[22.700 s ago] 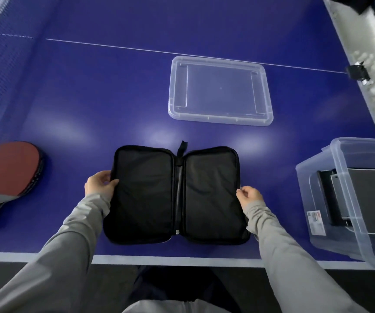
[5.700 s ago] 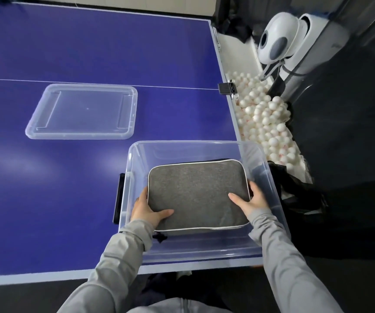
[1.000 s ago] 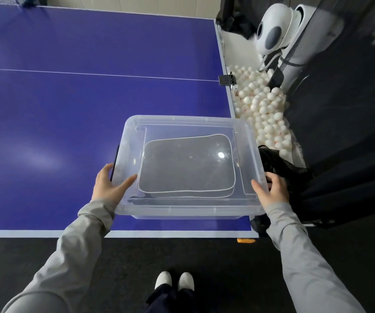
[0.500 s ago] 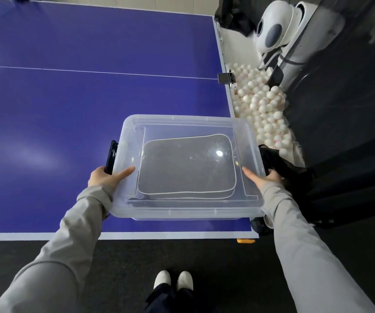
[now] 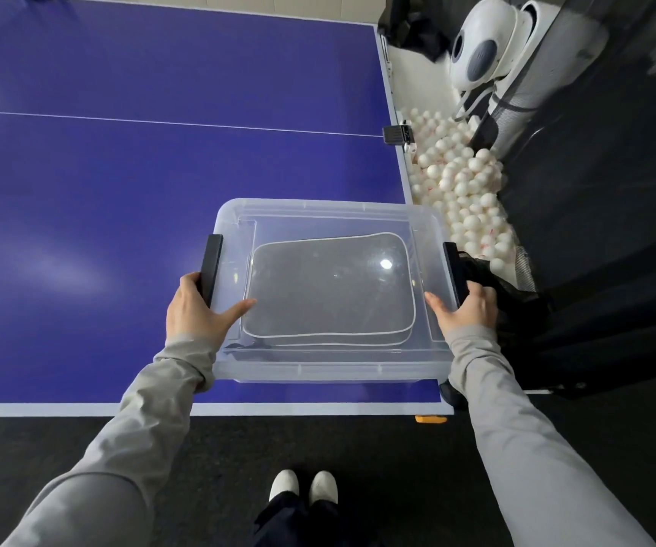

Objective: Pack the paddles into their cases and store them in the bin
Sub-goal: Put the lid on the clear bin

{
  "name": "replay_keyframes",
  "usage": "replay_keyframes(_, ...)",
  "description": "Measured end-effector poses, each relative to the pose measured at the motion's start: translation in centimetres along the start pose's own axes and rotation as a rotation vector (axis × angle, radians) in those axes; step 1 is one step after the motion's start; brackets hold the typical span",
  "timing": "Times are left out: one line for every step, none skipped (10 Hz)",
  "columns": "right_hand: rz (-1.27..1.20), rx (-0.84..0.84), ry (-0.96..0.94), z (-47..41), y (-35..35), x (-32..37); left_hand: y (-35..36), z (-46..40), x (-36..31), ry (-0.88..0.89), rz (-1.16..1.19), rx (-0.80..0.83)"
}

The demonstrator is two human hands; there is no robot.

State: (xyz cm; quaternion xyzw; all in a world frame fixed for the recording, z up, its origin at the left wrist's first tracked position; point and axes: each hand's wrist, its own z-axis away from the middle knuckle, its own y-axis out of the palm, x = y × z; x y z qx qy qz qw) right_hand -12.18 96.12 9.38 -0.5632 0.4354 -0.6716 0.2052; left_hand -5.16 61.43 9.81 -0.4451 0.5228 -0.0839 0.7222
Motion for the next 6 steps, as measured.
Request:
replay_keyframes(0.032, -0.003, -0.022, 0.1, 0.1, 0.1, 0.1, 0.1, 0.0, 0.011, -0.022, 0.008)
replay_keyframes(0.051, 0.005, -0.023, 0.2, 0.1, 0.2, 0.1, 0.1, -0.1, -0.009, -0.012, 0.015)
replay_keyframes(0.094, 0.027, -0.012, 0.4, 0.1, 0.2, 0.2, 0.4, -0.2, 0.018, -0.045, 0.040)
replay_keyframes(0.172, 0.056, -0.026, 0.7, 0.0, 0.9, 0.3, 1.0, -0.5, 0.103, -0.194, 0.044)
replay_keyframes(0.239, 0.089, -0.152, 1.0, 0.2, 2.3, 0.4, 1.1, -1.3, 0.221, -0.346, 0.058)
replay_keyframes(0.349, 0.146, -0.273, 1.4, 0.7, 5.3, 0.9, 0.9, -4.0, 0.314, -0.408, 0.137)
